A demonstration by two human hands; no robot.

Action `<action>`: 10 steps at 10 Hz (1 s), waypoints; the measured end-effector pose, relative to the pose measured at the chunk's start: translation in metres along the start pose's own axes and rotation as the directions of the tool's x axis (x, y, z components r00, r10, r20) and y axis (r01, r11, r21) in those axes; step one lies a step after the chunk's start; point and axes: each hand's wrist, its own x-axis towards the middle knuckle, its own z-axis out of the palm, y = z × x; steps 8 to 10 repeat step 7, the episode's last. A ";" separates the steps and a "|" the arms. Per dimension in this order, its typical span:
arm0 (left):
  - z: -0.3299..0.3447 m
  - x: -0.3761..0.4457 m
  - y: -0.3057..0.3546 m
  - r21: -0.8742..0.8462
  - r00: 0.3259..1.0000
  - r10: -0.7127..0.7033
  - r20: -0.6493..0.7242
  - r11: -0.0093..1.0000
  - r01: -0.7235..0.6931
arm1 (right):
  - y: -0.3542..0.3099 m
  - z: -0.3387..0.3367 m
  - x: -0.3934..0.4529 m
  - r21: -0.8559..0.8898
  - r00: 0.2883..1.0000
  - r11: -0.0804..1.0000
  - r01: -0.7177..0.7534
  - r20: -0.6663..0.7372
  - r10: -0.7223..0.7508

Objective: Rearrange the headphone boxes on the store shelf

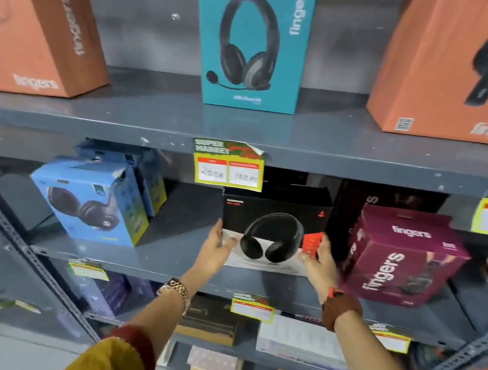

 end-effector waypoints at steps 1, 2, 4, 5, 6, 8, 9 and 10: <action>-0.009 0.006 -0.005 0.003 0.997 0.009 0.082 1.000 -0.009 | -0.001 0.007 0.001 -0.002 0.999 1.000 -0.008 -0.050 0.008; -0.023 0.014 -0.009 0.029 0.993 0.026 0.118 0.999 -0.030 | -0.002 0.023 -0.001 -0.024 0.997 1.000 -0.020 -0.075 0.019; -0.050 0.023 -0.021 0.030 0.989 0.010 0.150 0.999 -0.014 | -0.002 0.052 -0.005 -0.017 0.989 0.999 -0.038 -0.141 0.035; -0.059 0.023 -0.023 0.042 0.982 0.007 0.188 0.999 -0.015 | 0.000 0.057 -0.003 -0.022 0.990 0.999 -0.048 -0.130 0.045; -0.064 0.011 -0.016 0.107 0.983 0.054 0.177 0.992 -0.073 | -0.006 0.057 -0.007 -0.028 0.990 0.997 -0.066 -0.129 0.061; -0.071 -0.012 -0.011 0.122 0.959 0.284 -0.020 0.952 -0.280 | -0.003 0.055 -0.017 -0.046 0.976 0.999 -0.027 -0.216 0.017; -0.071 -0.012 -0.011 0.122 0.959 0.284 -0.020 0.952 -0.280 | -0.003 0.055 -0.017 -0.046 0.976 0.999 -0.027 -0.216 0.017; -0.071 -0.012 -0.011 0.122 0.959 0.284 -0.020 0.952 -0.280 | -0.003 0.055 -0.017 -0.046 0.976 0.999 -0.027 -0.216 0.017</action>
